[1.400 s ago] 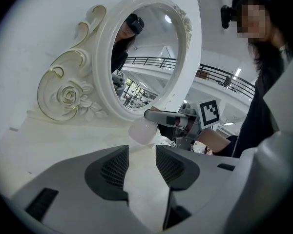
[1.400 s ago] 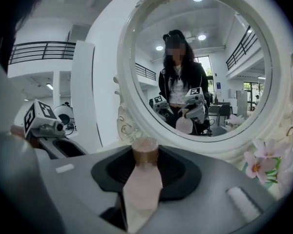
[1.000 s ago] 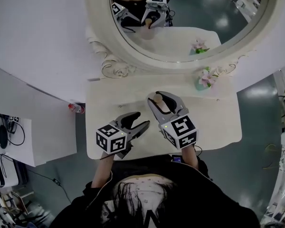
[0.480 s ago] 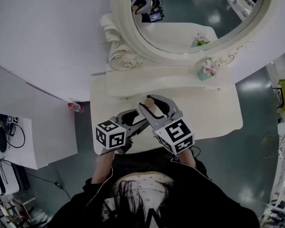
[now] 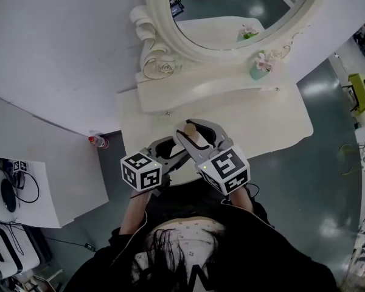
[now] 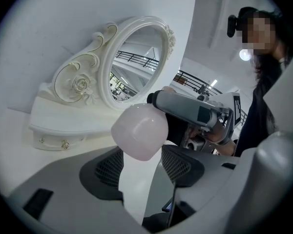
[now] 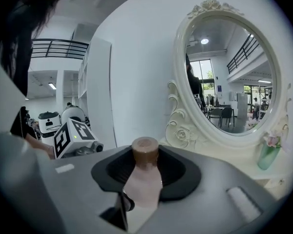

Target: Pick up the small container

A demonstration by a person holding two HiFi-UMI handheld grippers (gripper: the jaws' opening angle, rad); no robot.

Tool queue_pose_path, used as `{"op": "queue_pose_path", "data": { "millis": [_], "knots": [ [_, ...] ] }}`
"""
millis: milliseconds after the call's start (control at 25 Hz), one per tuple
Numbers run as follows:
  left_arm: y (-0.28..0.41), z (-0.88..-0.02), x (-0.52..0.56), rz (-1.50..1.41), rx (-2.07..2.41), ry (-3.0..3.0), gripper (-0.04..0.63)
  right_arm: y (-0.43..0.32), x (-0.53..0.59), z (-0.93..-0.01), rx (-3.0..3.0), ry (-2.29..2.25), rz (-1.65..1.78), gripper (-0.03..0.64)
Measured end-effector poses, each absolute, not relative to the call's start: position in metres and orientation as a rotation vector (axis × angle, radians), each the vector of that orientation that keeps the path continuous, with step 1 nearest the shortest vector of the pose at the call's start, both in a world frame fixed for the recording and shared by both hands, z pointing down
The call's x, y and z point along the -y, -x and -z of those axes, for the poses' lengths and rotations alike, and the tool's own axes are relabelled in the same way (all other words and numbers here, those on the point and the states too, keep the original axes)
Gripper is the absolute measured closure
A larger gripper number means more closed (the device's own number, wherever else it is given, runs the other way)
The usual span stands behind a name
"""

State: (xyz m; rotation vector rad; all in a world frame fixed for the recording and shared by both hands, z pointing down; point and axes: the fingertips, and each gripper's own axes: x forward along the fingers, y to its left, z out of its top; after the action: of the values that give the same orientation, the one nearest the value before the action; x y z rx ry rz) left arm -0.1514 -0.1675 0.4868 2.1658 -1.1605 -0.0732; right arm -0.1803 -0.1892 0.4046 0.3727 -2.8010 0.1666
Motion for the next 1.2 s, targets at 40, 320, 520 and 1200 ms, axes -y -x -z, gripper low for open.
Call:
{"op": "queue_pose_path", "data": {
  "millis": [40,320,520,1200],
  "knots": [
    [0.152,-0.487,0.163,0.062,1.153,-2.176,0.362,0.180,0.184,-0.404,2.803,-0.390,-0.173,0.471],
    [0.144,-0.487,0.135,0.015,1.086,-2.233,0.360,0.170,0.157,-0.404,2.772,-0.479,-0.163,0.471],
    [0.128,-0.489,0.125,0.015,1.039,-2.248,0.360,0.154,0.148,-0.407,2.746,-0.522,-0.169,0.471],
    [0.037,-0.476,0.089,-0.007,1.052,-2.270,0.360,0.062,0.109,-0.392,2.777,-0.522,-0.135,0.471]
  ]
}}
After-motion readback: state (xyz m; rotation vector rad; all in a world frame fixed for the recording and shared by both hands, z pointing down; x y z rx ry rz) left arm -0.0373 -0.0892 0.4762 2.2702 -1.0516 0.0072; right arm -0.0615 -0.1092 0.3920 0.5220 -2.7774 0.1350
